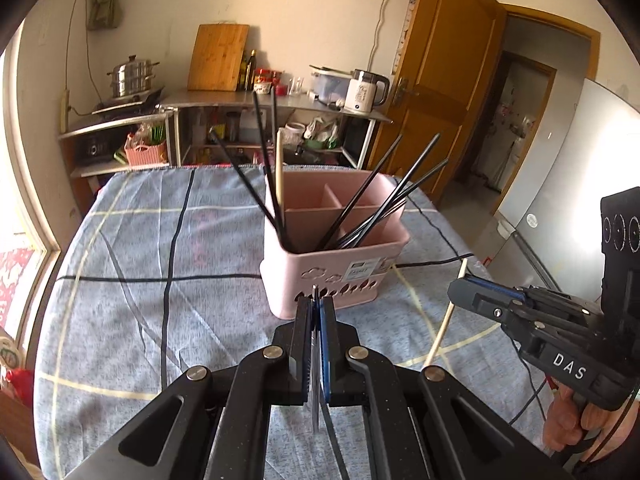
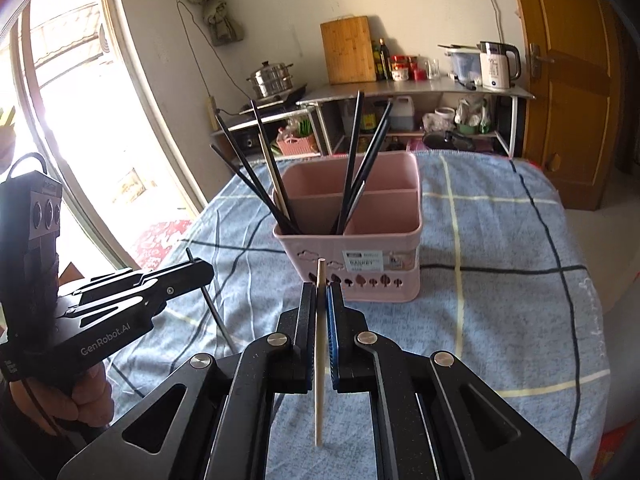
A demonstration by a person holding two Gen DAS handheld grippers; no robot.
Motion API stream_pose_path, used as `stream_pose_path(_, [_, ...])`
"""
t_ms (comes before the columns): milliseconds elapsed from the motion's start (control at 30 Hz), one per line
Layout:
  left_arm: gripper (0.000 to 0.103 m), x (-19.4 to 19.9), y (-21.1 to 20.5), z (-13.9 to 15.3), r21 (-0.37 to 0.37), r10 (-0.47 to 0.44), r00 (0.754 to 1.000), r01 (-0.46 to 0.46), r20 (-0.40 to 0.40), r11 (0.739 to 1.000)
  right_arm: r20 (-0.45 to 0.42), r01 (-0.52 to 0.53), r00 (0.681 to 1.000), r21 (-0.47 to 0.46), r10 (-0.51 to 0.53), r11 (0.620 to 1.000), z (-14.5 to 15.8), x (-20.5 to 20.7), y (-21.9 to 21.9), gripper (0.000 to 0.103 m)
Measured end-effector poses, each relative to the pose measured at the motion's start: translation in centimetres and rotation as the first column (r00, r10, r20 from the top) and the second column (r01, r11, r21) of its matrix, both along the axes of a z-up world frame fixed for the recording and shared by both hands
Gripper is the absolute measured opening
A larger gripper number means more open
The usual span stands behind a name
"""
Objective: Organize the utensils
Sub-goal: 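Lift both held chopsticks and carry them over the pink basket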
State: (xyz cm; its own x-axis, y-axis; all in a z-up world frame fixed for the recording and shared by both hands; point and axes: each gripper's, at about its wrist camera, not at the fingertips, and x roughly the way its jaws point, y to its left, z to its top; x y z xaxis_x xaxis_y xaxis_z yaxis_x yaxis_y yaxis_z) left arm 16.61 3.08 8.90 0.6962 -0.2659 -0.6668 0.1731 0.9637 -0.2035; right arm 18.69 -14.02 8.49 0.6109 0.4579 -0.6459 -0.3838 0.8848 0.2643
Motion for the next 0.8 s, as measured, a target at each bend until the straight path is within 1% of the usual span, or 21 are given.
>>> stream_pose_path(167, [0.003,-0.5,-0.4,0.8,0.002,-0.006,1.0,0.006,0.015,1.0,0.039,0.003,0.999,0.01,-0.003,1.0,1.1,-0.5,-0.7,0.005])
stream_pose_path(433, [0.003,-1.3,-1.1,1.7,0.01,-0.017,1.0,0.017,0.025,1.0,0.05,0.013,0.999,0.02,-0.014,1.0,1.4,-1.2,-1.8,0.005])
stream_pose_path(633, [0.003,-1.8,-1.3,2.4,-0.006,-0.025,0.999,0.025,0.029,1.0,0.059,0.021,0.998,0.03,-0.022,0.999,1.9,-1.6,-2.5,0.005])
stream_pose_path(800, [0.003,-1.5,-0.9,3.4,-0.032,-0.025,0.999,0.026,0.041,0.999,0.079,0.026,0.996,0.045,-0.029,0.999,2.9,-1.4,-2.7,0.005])
